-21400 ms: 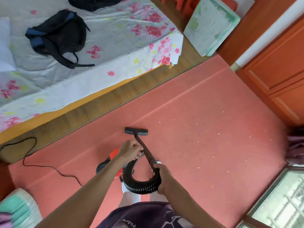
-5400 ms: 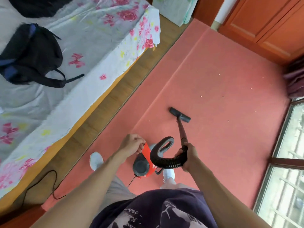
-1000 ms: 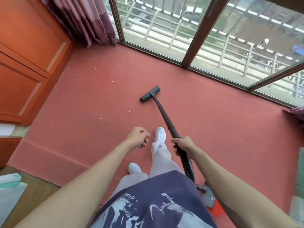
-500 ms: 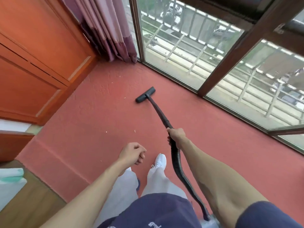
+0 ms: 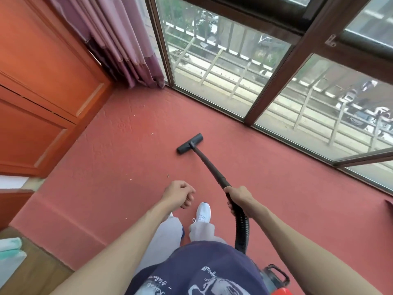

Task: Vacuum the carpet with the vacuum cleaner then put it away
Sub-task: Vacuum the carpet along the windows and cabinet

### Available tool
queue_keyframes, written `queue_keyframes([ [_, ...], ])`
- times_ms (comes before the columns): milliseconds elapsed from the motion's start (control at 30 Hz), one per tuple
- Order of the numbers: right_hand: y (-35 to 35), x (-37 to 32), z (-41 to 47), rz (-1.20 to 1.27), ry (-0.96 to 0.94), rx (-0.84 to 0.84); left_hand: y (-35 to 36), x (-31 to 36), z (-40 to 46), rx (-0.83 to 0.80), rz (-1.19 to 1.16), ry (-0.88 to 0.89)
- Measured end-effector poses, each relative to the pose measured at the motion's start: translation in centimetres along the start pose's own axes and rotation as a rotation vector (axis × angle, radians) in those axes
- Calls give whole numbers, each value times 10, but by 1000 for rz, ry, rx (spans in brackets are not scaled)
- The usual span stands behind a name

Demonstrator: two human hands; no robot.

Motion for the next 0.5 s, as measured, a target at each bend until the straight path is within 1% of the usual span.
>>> queue_keyframes([
  [100, -4, -3, -8, -50, 15, -20, -3, 4, 1, 26, -25, 25],
  [267, 27, -25, 4, -144, -29, -9, -11, -9, -9, 63, -66, 27],
  [400, 47, -41, 17, -218, -46, 21, -23, -25, -26, 102, -61, 12],
  [500, 55, -39, 20, -258, -43, 51, -36, -42, -33, 158, -92, -9],
])
Point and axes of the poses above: each hand's wrist, its own z-axis towards the middle knuckle, its own y-axis out of the palm, x = y × z, the point moved 2 cm from there along z, towards the middle knuckle, and after that the axes turned 7 degrees about -x, right-handed, at the moved point
